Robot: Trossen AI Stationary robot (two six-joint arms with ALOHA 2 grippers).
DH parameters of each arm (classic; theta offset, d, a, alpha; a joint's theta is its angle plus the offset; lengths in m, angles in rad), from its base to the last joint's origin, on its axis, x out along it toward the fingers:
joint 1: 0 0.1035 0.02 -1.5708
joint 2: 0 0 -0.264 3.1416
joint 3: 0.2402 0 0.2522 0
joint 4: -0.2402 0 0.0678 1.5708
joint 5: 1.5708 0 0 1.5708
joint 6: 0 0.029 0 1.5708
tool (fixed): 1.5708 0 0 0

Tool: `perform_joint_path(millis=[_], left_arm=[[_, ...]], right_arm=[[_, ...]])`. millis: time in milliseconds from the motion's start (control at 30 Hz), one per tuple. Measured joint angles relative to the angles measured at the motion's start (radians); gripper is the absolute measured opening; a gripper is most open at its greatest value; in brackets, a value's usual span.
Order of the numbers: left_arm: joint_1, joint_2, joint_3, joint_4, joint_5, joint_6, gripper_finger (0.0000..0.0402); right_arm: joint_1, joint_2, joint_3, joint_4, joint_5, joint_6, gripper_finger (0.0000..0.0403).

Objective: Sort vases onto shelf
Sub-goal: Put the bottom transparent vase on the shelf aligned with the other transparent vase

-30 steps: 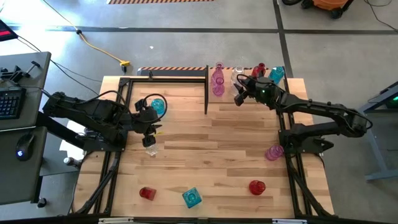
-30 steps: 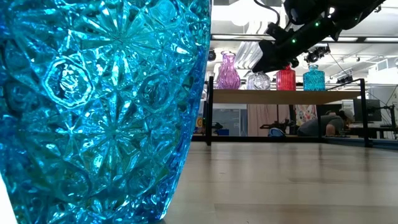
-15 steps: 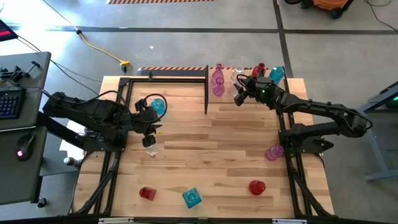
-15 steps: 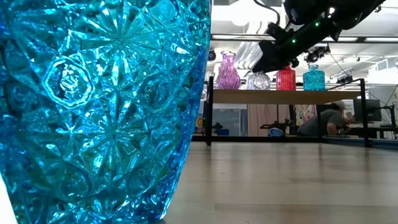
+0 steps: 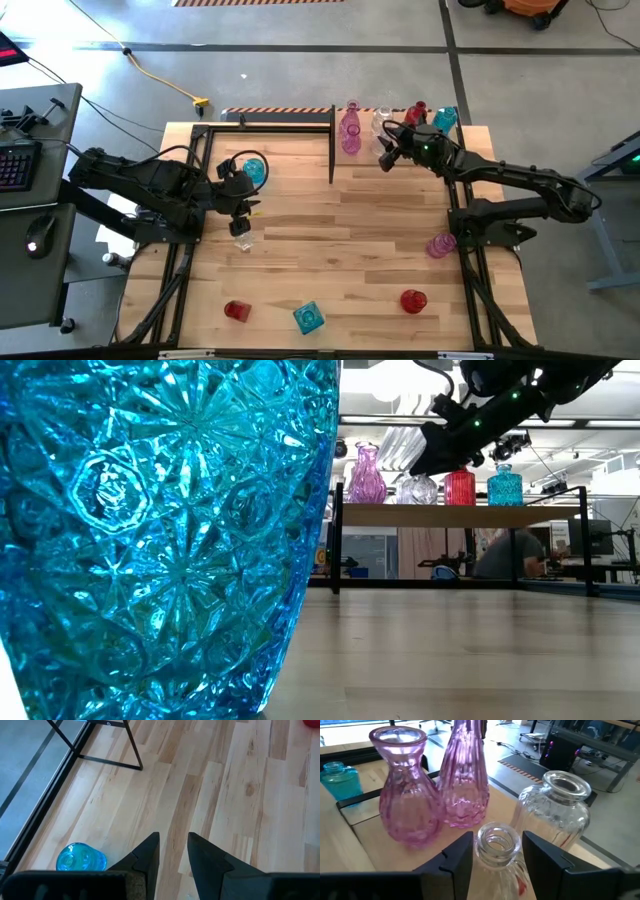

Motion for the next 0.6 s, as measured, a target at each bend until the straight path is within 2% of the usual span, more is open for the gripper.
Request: perform_joint_path(millis=[133,600], left_arm=[[0.0,0.0,0.0,0.0,0.0,0.0,0.009],[0.0,0.0,0.0,0.0,0.0,0.0,0.009]], right_arm=[[0.0,0.0,0.0,0.007,0.042,0.0,0.0152],[0.0,-0.008,0.0,0.093,0.036,0.024,0.0152]])
